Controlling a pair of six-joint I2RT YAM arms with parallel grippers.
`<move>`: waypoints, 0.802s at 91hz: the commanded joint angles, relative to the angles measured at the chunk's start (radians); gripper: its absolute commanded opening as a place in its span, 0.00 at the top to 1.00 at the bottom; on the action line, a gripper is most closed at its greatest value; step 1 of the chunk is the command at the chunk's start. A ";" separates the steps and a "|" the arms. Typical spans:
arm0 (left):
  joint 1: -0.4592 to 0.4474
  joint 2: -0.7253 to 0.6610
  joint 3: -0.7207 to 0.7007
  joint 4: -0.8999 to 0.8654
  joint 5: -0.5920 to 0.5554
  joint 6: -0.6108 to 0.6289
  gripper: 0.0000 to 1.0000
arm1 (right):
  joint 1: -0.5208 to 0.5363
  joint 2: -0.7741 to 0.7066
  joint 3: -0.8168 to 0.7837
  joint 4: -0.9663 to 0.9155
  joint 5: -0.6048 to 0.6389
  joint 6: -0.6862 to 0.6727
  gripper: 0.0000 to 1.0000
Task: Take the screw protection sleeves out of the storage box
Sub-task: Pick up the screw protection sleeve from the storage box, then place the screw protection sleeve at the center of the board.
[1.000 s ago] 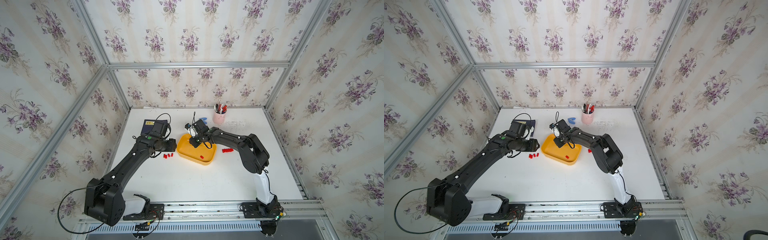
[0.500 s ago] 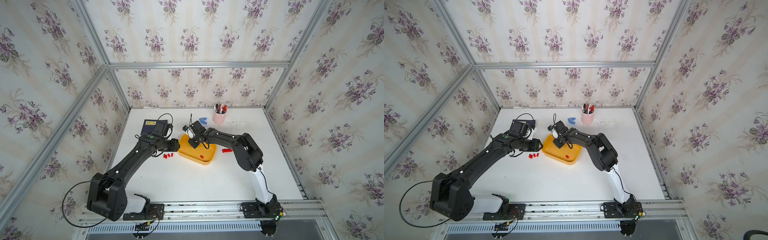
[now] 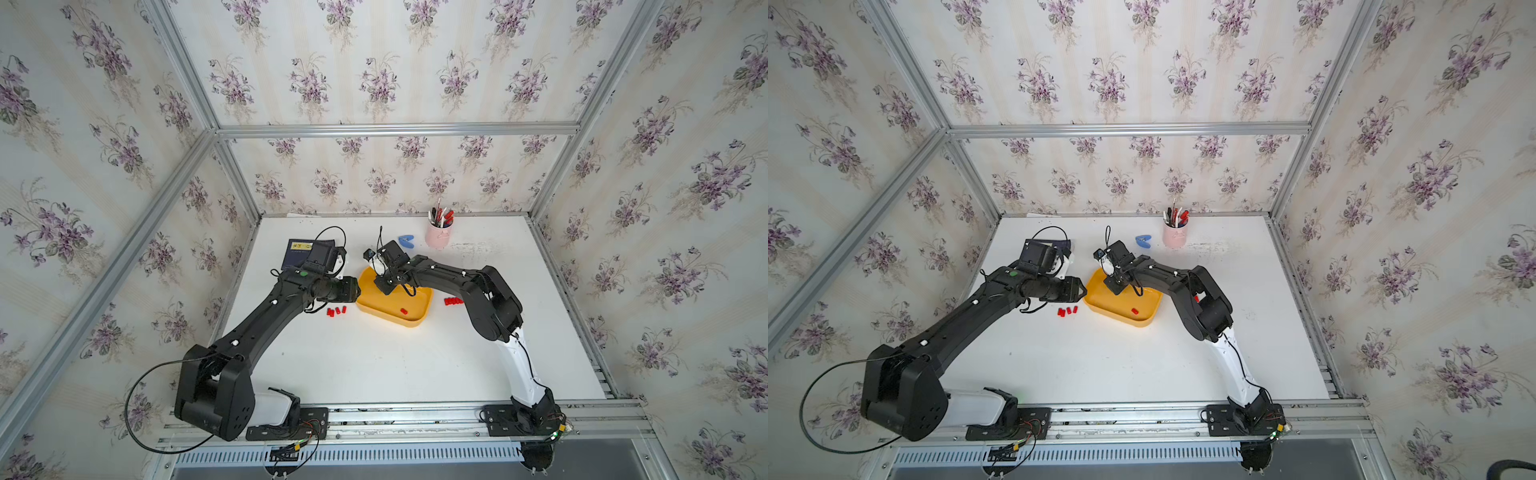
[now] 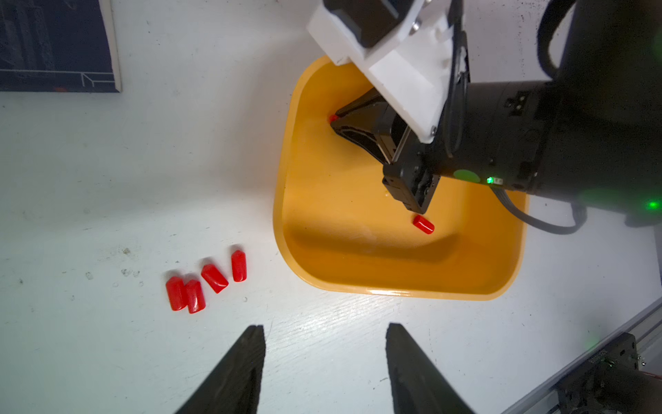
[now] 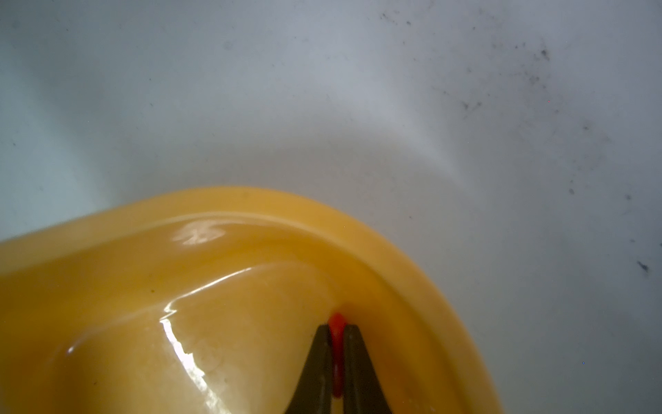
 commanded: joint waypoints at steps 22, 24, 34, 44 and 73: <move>0.001 -0.004 0.002 0.010 0.004 -0.009 0.41 | 0.000 -0.067 -0.026 -0.062 -0.031 0.071 0.93; 0.001 -0.004 0.002 0.011 0.004 -0.012 0.41 | 0.000 -0.077 -0.031 -0.061 -0.037 0.079 0.93; 0.000 -0.002 -0.006 0.023 0.017 -0.029 0.41 | -0.004 -0.128 -0.065 -0.041 -0.072 0.129 0.93; -0.001 0.003 -0.014 0.031 0.019 -0.038 0.41 | -0.007 -0.184 -0.106 -0.020 -0.112 0.179 0.93; -0.002 -0.008 -0.017 0.015 0.010 -0.037 0.41 | -0.128 -0.536 -0.409 0.062 -0.141 0.347 0.93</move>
